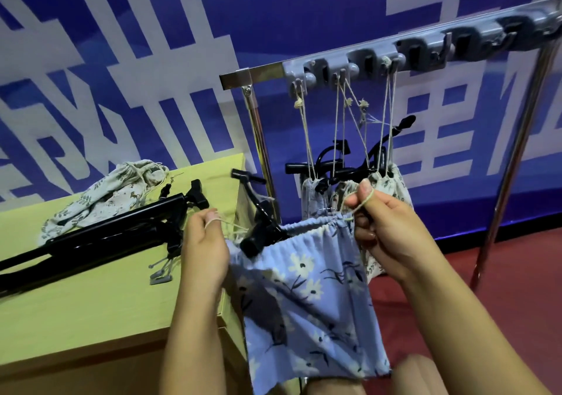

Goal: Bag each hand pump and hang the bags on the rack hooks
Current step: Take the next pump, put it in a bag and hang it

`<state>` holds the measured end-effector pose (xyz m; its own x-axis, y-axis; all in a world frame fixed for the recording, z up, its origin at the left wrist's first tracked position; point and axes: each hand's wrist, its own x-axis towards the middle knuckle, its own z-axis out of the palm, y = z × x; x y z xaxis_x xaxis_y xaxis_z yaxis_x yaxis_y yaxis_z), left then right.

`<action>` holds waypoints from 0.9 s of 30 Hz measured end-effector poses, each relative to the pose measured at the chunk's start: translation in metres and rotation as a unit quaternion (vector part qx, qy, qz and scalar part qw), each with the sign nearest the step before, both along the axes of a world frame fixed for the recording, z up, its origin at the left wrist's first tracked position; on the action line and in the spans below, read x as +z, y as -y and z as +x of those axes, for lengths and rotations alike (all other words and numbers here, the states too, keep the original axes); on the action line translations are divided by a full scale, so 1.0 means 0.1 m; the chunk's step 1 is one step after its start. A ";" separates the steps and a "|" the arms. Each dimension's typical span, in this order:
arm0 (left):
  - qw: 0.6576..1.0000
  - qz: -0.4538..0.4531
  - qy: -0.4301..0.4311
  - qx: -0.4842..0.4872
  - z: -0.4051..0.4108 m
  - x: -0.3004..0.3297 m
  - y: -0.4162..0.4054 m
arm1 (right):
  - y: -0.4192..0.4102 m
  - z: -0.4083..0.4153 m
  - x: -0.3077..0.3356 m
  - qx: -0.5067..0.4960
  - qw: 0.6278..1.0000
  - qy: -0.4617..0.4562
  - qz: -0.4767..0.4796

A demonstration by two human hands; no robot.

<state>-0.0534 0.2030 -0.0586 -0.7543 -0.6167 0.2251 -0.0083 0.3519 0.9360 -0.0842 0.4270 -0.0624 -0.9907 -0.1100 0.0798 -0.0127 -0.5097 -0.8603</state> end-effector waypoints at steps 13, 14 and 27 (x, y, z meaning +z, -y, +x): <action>0.947 0.304 -0.060 -0.088 0.04 0.16 0.06 | -0.34 -0.07 0.10 0.076 0.982 0.045 -0.164; 0.941 0.319 -0.058 -0.098 0.04 0.16 0.07 | -0.34 -0.07 0.11 0.043 0.989 0.043 -0.131; 0.934 0.251 0.032 -0.253 0.15 0.10 0.00 | -0.15 0.00 0.14 -0.082 0.993 -0.031 -0.085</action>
<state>-0.0387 0.2035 -0.0482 -0.9798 -0.1931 -0.0528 -0.0223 -0.1571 0.9873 -0.0840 0.4415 -0.0484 -0.9869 0.0721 0.1442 -0.1569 -0.6348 -0.7566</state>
